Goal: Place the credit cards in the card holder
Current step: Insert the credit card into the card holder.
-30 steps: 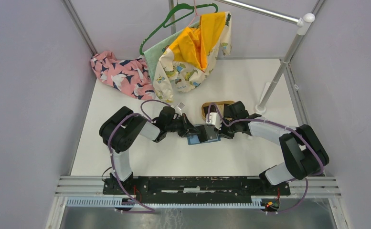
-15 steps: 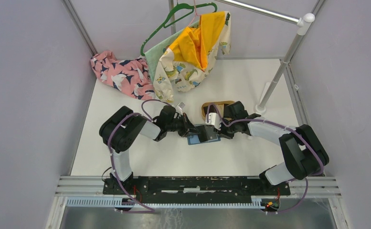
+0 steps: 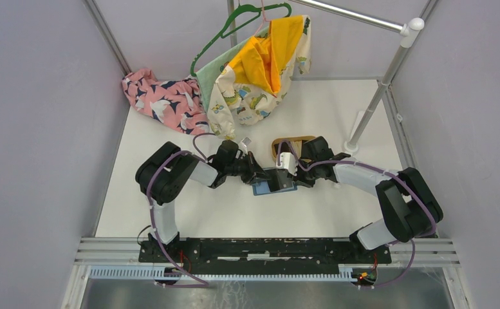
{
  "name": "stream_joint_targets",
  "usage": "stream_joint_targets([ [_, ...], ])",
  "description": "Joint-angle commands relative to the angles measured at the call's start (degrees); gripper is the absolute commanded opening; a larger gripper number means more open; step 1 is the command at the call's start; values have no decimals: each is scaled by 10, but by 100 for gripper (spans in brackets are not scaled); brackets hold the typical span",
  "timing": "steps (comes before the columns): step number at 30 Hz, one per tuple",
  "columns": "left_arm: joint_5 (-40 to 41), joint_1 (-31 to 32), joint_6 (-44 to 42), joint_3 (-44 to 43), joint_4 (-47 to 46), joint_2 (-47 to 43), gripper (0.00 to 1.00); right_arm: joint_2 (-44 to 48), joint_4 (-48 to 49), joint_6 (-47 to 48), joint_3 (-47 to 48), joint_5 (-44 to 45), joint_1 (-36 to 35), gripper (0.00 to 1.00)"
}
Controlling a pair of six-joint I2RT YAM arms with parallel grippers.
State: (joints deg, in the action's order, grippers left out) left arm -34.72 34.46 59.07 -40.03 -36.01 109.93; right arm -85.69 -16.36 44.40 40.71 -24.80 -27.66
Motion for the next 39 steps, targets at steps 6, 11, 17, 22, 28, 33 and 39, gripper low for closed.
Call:
stream_joint_targets([
  [6,-17,8,-23,-22,47,27,2,-15,9,1,13,6,-12,27],
  [11,-18,7,-28,-31,57,33,3,-12,2,2,20,9,-12,30],
  [17,-15,7,-33,-35,68,39,12,38,-18,25,33,43,-9,42],
  [22,-11,7,-37,-37,74,41,17,88,-39,62,40,-15,-7,44],
  [28,-16,7,-41,-43,76,47,18,86,-19,141,48,-129,-101,17],
  [33,-18,7,-50,-50,87,52,20,3,-3,150,101,-61,-186,0],
  [39,-24,6,-57,-53,94,54,21,-51,10,124,138,45,-219,0],
])
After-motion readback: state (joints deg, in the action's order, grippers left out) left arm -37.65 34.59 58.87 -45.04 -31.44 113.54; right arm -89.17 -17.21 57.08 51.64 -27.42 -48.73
